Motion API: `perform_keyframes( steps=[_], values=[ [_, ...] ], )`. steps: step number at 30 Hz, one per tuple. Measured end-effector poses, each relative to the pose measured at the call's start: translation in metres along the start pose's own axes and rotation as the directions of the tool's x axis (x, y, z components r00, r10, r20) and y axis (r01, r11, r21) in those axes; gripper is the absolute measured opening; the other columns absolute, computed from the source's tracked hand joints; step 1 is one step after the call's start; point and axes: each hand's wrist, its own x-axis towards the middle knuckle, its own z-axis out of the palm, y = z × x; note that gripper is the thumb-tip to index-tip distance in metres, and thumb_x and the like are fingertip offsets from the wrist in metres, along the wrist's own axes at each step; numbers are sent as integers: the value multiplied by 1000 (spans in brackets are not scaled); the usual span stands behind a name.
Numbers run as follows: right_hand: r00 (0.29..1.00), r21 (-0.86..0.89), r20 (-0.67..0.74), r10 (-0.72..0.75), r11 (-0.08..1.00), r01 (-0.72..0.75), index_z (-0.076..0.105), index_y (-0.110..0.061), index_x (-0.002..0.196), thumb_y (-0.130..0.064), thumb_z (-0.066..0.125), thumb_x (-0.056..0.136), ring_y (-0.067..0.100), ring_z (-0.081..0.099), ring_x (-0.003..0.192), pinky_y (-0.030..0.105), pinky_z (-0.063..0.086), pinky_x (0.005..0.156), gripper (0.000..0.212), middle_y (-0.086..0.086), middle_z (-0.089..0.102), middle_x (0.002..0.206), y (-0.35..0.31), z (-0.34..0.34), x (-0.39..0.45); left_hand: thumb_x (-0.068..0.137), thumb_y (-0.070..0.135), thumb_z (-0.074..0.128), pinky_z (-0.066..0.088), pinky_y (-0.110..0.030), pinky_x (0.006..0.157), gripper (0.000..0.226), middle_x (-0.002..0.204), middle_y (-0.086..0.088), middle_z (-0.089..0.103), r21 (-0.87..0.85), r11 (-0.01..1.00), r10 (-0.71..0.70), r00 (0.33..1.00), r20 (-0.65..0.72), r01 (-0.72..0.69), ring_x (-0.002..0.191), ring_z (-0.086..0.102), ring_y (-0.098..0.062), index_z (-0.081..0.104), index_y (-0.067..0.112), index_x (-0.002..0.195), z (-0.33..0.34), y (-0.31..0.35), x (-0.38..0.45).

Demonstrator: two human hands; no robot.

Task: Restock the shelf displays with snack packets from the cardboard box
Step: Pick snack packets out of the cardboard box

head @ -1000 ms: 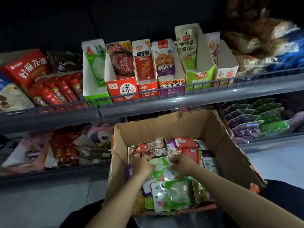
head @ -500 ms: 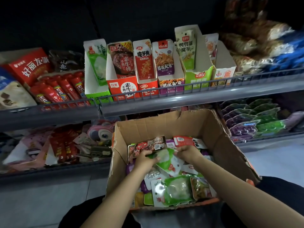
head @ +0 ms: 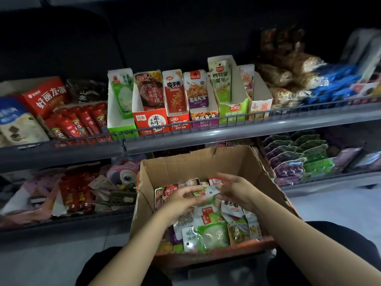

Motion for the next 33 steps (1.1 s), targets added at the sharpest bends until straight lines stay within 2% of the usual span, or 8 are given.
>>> perform_keyframes(
  steps=[5, 8, 10, 13, 16, 20, 26, 33],
  values=[
    [988, 92, 143, -50, 995, 37, 61, 2, 107, -2, 55, 90, 18, 72, 74, 22, 58, 64, 19, 13, 72, 85, -28, 8, -16, 79, 44, 67, 44, -33, 99, 28, 125, 16, 56, 144, 988, 72, 996, -49, -64, 109, 54, -9, 64, 47, 106, -15, 27, -9],
    [973, 69, 208, -103, 993, 91, 60, 3, 107, -14, 62, 83, 21, 71, 85, 25, 58, 71, 30, 16, 72, 96, -48, 16, -23, 90, 37, 58, 36, -27, 94, 27, 113, 18, 58, 167, 981, 122, 981, -149, -97, 103, 52, -6, 65, 29, 116, -25, 49, -9],
    [965, 31, 222, -136, 991, 132, 60, 3, 105, -14, 61, 85, 20, 71, 84, 26, 58, 73, 26, 16, 71, 97, -60, 21, -24, 87, 36, 61, 45, -33, 96, 22, 111, 9, 67, 49, 990, 137, 968, -212, -129, 103, 61, -13, 69, 26, 106, -32, 59, -5],
    [961, -135, 191, -201, 964, 229, 64, -4, 92, -13, 59, 90, 10, 68, 66, 20, 54, 65, 10, 7, 73, 81, -78, 32, -24, 81, 35, 67, 56, -36, 84, 31, 109, -5, 70, -111, 985, 95, 958, -269, -129, 94, 68, -19, 70, 15, 104, -40, 74, 0],
    [935, -370, 114, -336, 859, 354, 60, -9, 72, -19, 59, 92, 3, 54, 45, 14, 41, 51, 21, -2, 66, 57, -100, 42, -26, 72, 42, 69, 59, -28, 70, 58, 116, -9, 66, -162, 980, 71, 960, -272, -118, 87, 70, -20, 63, 8, 118, -49, 92, 4],
    [886, -585, 79, -456, 699, 412, 65, -9, 73, -34, 62, 90, 18, 46, 54, 23, 36, 48, 30, 11, 55, 64, -125, 48, -23, 85, 34, 66, 58, -26, 58, 32, 114, -8, 66, -251, 954, 76, 944, -321, -163, 93, 68, -23, 64, 13, 108, -65, 120, 6],
    [842, -556, 80, -534, 677, 483, 65, 0, 85, -28, 58, 93, 8, 53, 50, 18, 45, 50, 30, 3, 57, 64, -157, 66, -17, 84, 34, 67, 59, -28, 62, 43, 112, -7, 67, -258, 935, 136, 920, -369, -242, 92, 69, -22, 62, 8, 118, -88, 156, 9],
    [770, -482, 79, -633, 652, 586, 63, -10, 81, -25, 57, 94, 16, 66, 63, 32, 55, 66, 21, 5, 66, 80, -196, 99, -6, 85, 36, 66, 59, -29, 68, 50, 125, -8, 60, -210, 929, 202, 893, -403, -305, 97, 67, -21, 57, 9, 125, -123, 180, 18]
  ],
)
